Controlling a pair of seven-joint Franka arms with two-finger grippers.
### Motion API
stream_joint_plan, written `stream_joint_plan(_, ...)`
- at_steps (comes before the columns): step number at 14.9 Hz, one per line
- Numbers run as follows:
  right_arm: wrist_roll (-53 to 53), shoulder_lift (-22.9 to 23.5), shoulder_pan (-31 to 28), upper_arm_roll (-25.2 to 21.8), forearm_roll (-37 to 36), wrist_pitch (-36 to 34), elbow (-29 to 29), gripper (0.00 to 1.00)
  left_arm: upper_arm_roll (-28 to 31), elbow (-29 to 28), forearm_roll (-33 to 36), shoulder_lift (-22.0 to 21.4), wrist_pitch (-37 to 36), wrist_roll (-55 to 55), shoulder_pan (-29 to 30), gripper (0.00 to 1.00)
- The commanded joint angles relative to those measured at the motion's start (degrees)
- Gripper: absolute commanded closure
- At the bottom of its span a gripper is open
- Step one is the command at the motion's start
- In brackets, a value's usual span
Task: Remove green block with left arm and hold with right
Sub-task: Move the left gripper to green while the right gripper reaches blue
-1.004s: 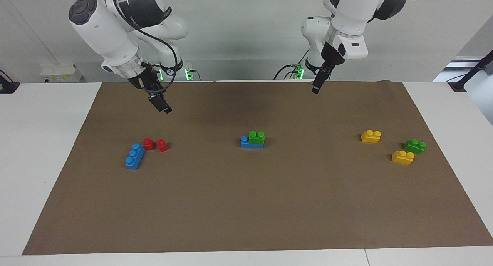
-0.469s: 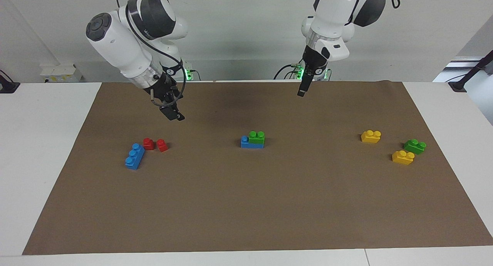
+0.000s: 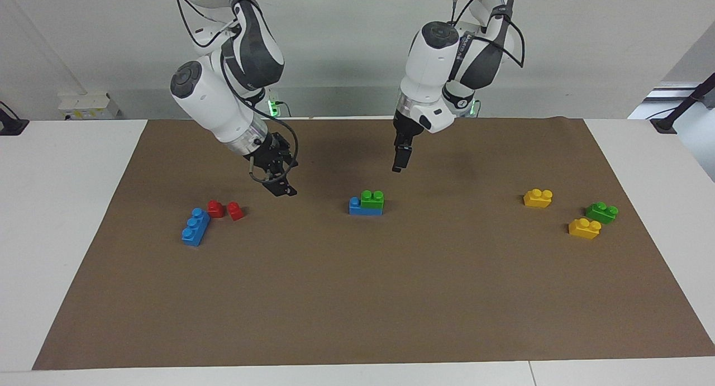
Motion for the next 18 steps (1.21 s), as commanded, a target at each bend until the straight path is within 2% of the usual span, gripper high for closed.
stream_joint_plan(1,0.83,0.0,1.48,-0.09,2.43,4.24,-2.88,0.07,0.89,1.56,-0.33,2.2,0.95,-2.0,-1.61,0.0)
stream_joint_plan(4,1.53,0.0,2.46,-0.01,2.52,8.29,-5.7,0.07,0.98,1.65,0.64,5.36,3.85,-4.8,-2.75,0.0)
stream_joint_plan(9,2.06,1.84,6.58,-0.1,7.08,16.55,-7.63,0.07,0.98,1.74,2.82,6.85,3.94,-9.55,-2.85,0.0)
stream_joint_plan(12,2.06,3.25,7.55,-0.01,7.44,19.53,-8.33,0.07,0.89,1.92,7.93,8.61,5.35,-16.05,-3.72,0.0)
stream_joint_plan(13,2.06,3.52,8.42,-0.09,7.53,19.98,-8.6,0.07,0.98,2.18,8.02,8.97,5.35,-16.41,-3.81,0.0)
stream_joint_plan(16,2.06,5.18,9.75,-0.09,8.84,20.6,-8.69,0.07,0.98,6.65,8.11,14.05,4.65,-18.25,-4.25,0.0)
stream_joint_plan(18,2.15,5.89,9.84,-0.01,9.2,21.48,-8.69,0.07,0.98,6.84,8.81,14.33,4.73,-18.35,-4.25,0.0)
